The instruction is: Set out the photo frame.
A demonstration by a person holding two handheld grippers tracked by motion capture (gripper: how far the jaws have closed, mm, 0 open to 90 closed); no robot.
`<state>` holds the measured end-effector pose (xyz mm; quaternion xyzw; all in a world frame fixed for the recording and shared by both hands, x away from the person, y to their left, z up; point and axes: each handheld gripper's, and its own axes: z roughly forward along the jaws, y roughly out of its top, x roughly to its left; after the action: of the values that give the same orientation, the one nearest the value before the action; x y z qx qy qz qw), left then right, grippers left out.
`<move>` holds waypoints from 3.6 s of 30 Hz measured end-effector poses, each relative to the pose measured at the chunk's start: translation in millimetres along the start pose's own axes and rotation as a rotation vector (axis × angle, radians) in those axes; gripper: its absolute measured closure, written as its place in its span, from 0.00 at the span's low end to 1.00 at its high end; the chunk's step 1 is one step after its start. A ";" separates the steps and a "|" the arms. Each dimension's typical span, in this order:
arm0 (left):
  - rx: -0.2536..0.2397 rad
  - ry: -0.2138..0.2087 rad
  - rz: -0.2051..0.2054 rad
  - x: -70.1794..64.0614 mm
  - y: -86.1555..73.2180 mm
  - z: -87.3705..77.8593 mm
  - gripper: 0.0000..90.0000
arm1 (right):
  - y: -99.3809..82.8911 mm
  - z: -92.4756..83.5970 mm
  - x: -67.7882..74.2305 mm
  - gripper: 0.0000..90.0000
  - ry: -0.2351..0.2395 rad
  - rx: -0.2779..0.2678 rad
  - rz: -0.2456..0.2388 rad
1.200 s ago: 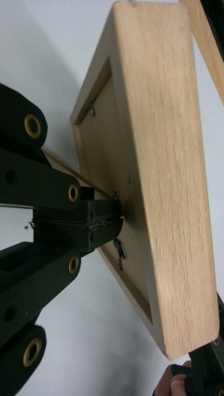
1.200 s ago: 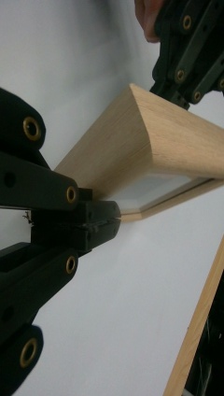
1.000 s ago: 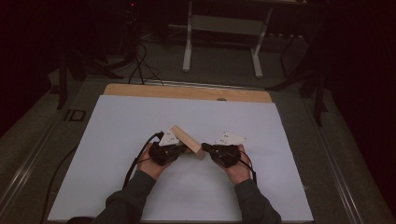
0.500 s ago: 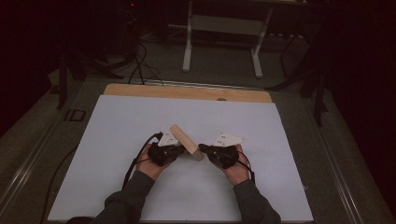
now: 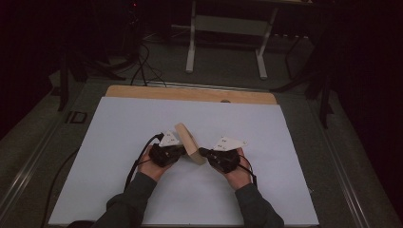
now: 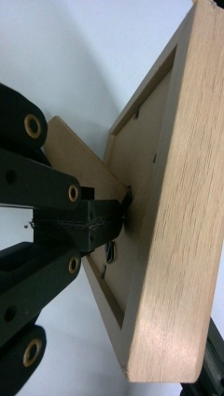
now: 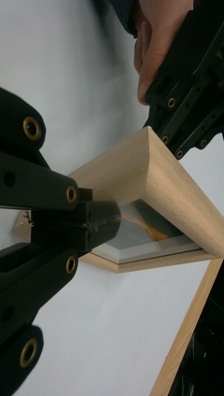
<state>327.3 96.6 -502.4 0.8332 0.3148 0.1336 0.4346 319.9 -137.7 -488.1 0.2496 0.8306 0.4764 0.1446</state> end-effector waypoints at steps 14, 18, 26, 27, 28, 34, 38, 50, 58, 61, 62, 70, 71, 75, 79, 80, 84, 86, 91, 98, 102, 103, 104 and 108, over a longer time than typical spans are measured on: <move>0.001 0.000 0.002 0.2 0.0 -0.1 1.00 | 0.0 0.1 0.1 1.00 0.000 0.000 0.000; 0.000 -0.002 0.002 0.8 -0.2 0.1 1.00 | 0.1 0.4 0.5 1.00 0.000 -0.002 0.003; -0.012 -0.001 -0.011 6.0 -1.5 2.4 1.00 | 1.8 4.3 4.7 1.00 0.007 -0.004 0.005; -0.012 0.000 -0.012 6.2 -1.5 2.5 1.00 | 2.0 4.7 5.1 1.00 0.007 -0.003 0.006; -0.013 0.001 -0.012 6.7 -1.5 2.7 1.00 | 2.3 5.3 5.5 1.00 0.007 -0.004 0.004; -0.017 0.006 -0.015 8.0 -1.5 3.6 1.00 | 3.3 7.3 7.2 1.00 0.008 -0.005 0.004; -0.019 0.006 -0.018 8.5 -1.6 3.9 1.00 | 3.7 7.9 7.8 1.00 0.008 -0.004 0.006; -0.019 0.009 -0.025 10.9 -0.8 6.5 1.00 | 5.1 10.9 9.6 1.00 0.012 -0.007 0.006; -0.019 0.011 -0.030 12.2 -0.9 6.9 1.00 | 5.7 12.4 10.4 1.00 0.009 -0.009 0.010; -0.021 0.012 -0.034 12.6 -0.6 7.7 1.00 | 6.0 13.0 10.5 1.00 0.010 -0.010 0.011; -0.021 0.012 -0.034 12.6 -0.6 7.7 1.00 | 6.0 13.0 10.5 1.00 0.010 -0.010 0.011; -0.018 0.015 -0.033 13.6 0.3 9.0 1.00 | 6.6 14.2 11.1 1.00 0.009 -0.010 0.013; -0.018 0.014 -0.032 13.9 0.4 9.1 1.00 | 6.6 14.3 11.1 1.00 0.009 -0.010 0.013; -0.021 0.011 -0.036 14.4 0.4 9.6 1.00 | 6.8 14.6 11.2 1.00 0.009 -0.010 0.014; -0.021 0.008 -0.035 15.1 0.5 9.8 1.00 | 6.9 15.0 11.1 1.00 0.010 -0.012 0.014; -0.021 0.008 -0.035 15.1 0.5 9.8 1.00 | 6.9 15.1 11.0 1.00 0.009 -0.011 0.013; -0.021 0.007 -0.034 15.6 0.5 9.9 1.00 | 7.0 15.2 11.2 1.00 0.009 -0.012 0.014; -0.023 0.004 -0.036 16.3 0.5 10.2 1.00 | 7.2 15.7 11.3 1.00 0.008 -0.012 0.013; -0.026 0.005 -0.035 17.1 0.4 10.6 1.00 | 7.6 16.5 11.7 1.00 0.006 -0.013 0.016; -0.027 0.004 -0.037 17.8 0.2 10.8 1.00 | 7.7 17.2 11.9 1.00 0.005 -0.014 0.018; -0.029 0.007 -0.044 18.5 0.0 10.9 0.97 | 7.6 16.6 11.3 0.97 0.005 -0.014 0.017; -0.030 0.007 -0.047 18.8 -0.1 10.9 0.97 | 7.7 16.3 11.1 0.97 0.007 -0.014 0.018; -0.031 0.010 -0.050 19.0 -0.2 10.9 0.95 | 7.7 16.2 11.3 0.97 0.008 -0.014 0.016; -0.027 0.018 -0.053 20.0 -0.5 10.1 0.91 | 7.7 15.7 10.8 0.95 0.011 -0.014 0.014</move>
<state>347.4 103.2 -509.7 0.8174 0.3385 0.1337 0.4465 320.5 -117.2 -489.4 0.2518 0.8261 0.4847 0.1385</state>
